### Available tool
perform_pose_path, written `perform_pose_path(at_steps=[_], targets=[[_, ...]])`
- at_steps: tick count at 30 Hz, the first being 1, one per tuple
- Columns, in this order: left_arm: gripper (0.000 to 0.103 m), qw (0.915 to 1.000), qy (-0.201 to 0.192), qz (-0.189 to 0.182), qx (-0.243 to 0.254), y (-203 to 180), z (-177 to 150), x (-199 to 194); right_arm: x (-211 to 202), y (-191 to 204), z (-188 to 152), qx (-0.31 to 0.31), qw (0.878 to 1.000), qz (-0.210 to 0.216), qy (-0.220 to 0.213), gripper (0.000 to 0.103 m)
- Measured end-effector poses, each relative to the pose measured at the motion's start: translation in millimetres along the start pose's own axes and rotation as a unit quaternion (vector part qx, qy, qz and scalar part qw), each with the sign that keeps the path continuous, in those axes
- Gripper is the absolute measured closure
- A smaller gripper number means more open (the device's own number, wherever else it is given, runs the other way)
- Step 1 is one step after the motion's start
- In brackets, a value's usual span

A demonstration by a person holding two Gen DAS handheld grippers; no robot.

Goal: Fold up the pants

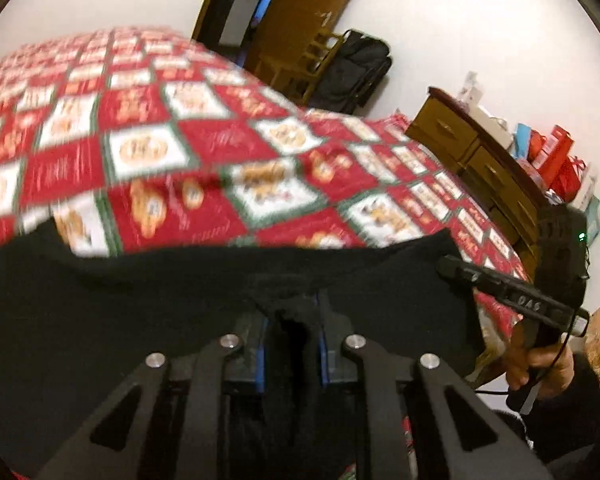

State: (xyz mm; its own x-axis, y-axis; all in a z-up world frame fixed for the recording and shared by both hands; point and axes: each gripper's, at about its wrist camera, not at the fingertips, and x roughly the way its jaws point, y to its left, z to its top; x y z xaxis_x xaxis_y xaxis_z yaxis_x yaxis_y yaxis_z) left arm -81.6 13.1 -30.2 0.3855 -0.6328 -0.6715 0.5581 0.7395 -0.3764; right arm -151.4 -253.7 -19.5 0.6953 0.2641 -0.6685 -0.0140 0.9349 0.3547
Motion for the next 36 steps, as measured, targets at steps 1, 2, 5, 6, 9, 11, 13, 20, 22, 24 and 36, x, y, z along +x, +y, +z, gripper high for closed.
perform_pose_path(at_steps=[1,2,5,6,9,11,13,20,22,24,36], targets=[[0.084,0.9999,-0.013,0.003,0.008,-3.1,6.4,-5.0,-0.8,-0.2,0.9,0.002,1.000,0.000,-0.004,0.089],[0.084,0.9997,-0.020,0.007,0.012,-3.1,11.2,-5.9,-1.5,-2.9,1.4,0.011,1.000,0.003,-0.011,0.089],[0.084,0.9992,-0.018,0.034,0.010,8.2,24.6,1.4,6.4,-8.0,0.6,0.021,1.000,-0.009,-0.010,0.089],[0.084,0.9986,-0.011,0.052,0.002,16.3,26.4,7.0,11.0,-9.6,0.0,0.022,1.000,-0.015,-0.008,0.089],[0.071,0.9931,0.035,0.096,-0.058,52.8,25.5,26.0,15.6,-14.7,-0.2,0.034,0.999,-0.011,-0.010,0.089],[0.068,0.9903,0.038,0.074,-0.111,74.6,20.6,23.4,14.2,-13.1,0.8,0.027,1.000,-0.013,-0.008,0.082],[0.069,0.9878,0.024,0.085,-0.128,83.9,19.6,10.8,6.5,-13.0,2.4,0.027,0.999,-0.032,-0.014,0.080],[0.049,0.9804,-0.036,0.184,-0.061,78.3,19.4,-37.6,-24.7,49.7,16.0,-0.098,0.991,-0.051,-0.080,0.080],[0.038,0.9722,-0.049,0.224,-0.047,85.7,17.4,-51.3,-0.8,87.5,11.9,-0.155,0.987,-0.009,-0.044,0.080],[0.025,0.9610,-0.064,0.264,-0.052,102.6,14.7,-66.5,23.4,118.3,6.3,-0.199,0.980,0.026,-0.009,0.080],[0.020,0.8433,-0.128,0.445,-0.273,253.2,-54.2,-188.5,106.9,174.2,-28.8,-0.228,0.965,0.102,0.080,0.080]])
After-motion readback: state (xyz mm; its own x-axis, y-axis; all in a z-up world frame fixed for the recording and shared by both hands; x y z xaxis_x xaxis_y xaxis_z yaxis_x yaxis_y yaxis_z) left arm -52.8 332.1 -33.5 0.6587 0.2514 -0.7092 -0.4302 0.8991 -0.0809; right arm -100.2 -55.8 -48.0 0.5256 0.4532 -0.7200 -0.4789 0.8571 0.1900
